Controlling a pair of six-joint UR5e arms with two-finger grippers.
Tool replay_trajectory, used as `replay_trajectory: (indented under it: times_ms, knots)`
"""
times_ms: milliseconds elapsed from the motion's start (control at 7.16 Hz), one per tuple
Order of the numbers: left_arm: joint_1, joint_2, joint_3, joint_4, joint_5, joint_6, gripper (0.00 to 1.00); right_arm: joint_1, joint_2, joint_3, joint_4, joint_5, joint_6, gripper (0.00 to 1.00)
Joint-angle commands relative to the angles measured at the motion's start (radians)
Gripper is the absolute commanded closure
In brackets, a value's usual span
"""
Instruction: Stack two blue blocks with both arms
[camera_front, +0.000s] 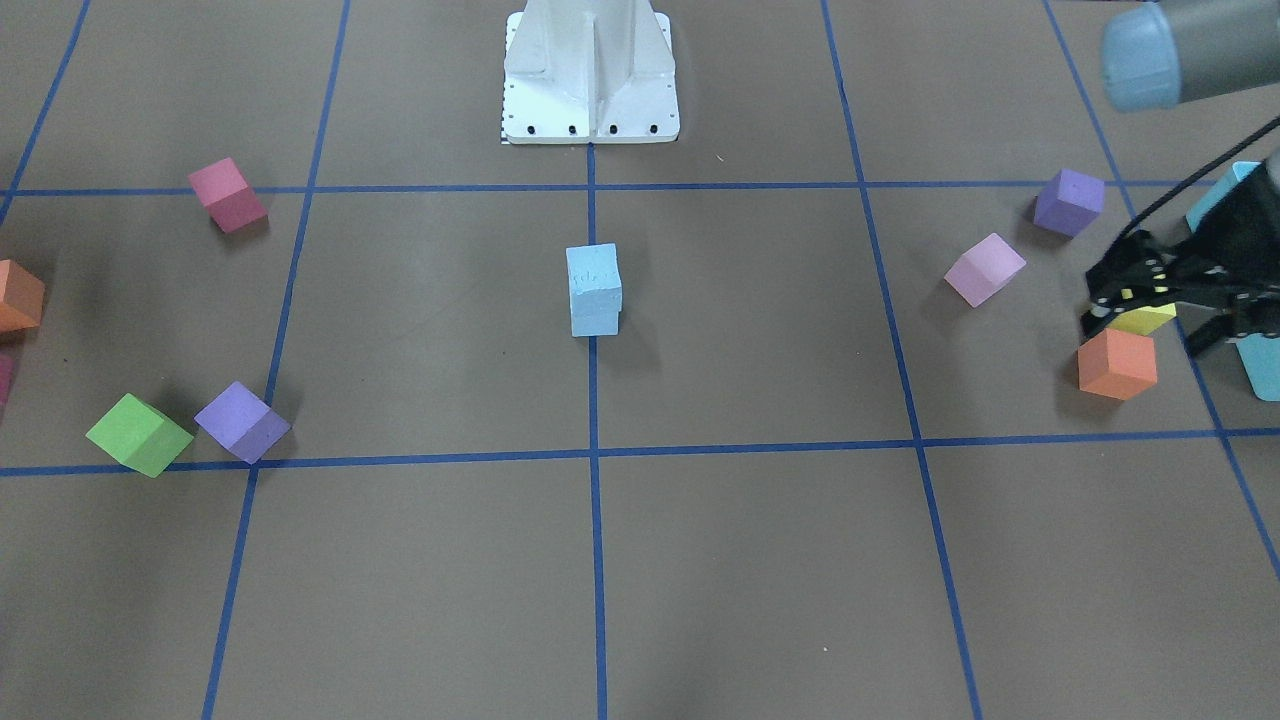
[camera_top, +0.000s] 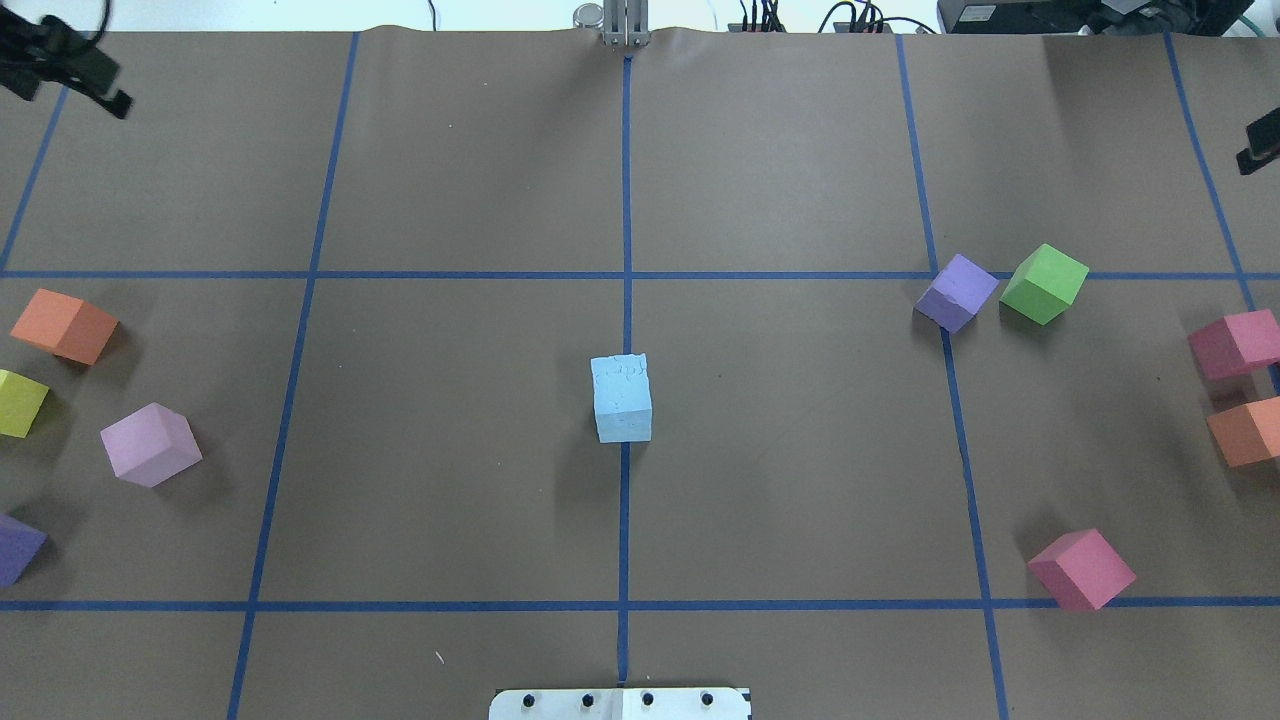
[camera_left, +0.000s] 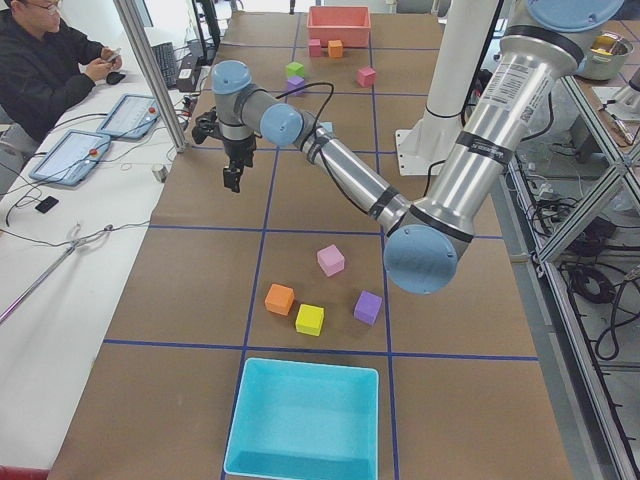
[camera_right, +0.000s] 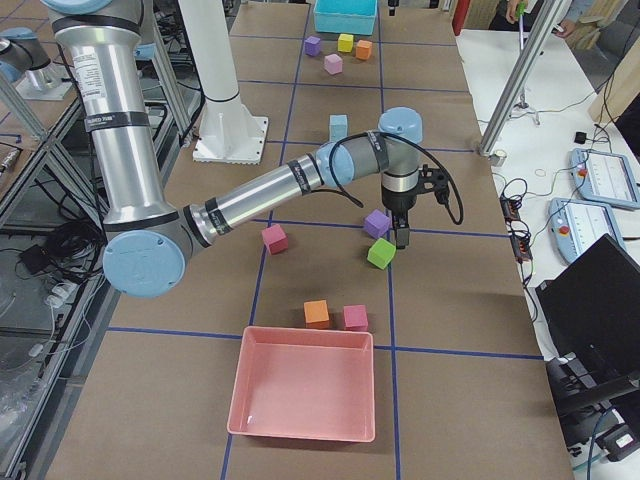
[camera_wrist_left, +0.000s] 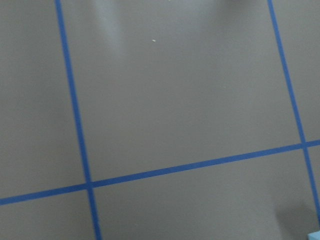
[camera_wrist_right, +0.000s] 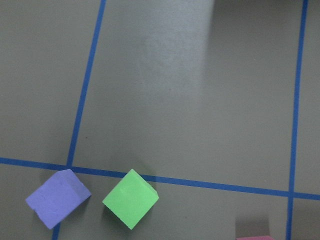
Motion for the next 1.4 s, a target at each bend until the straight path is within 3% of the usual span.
replay_trajectory:
  times_ms: [0, 559, 698, 978, 1257]
  knots:
    - [-0.156, 0.107, 0.003, 0.075, -0.002, 0.187, 0.01, 0.088, -0.139, -0.003, 0.005, 0.005, -0.08, 0.0]
    - [-0.191, 0.239, 0.009, 0.075, 0.0, 0.299, 0.01, 0.097, -0.241, 0.0, 0.005, 0.032, -0.127, 0.0]
    - [-0.194, 0.244, 0.021, 0.078, 0.002, 0.369, 0.01, 0.097, -0.253, -0.001, 0.006, 0.029, -0.127, 0.0]
    - [-0.229, 0.242, 0.144, 0.065, -0.002, 0.541, 0.01, 0.097, -0.253, -0.003, 0.006, 0.029, -0.125, 0.0]
    - [-0.25, 0.244, 0.147, 0.071, 0.0, 0.56, 0.01, 0.097, -0.25, 0.002, 0.006, 0.029, -0.127, 0.0]
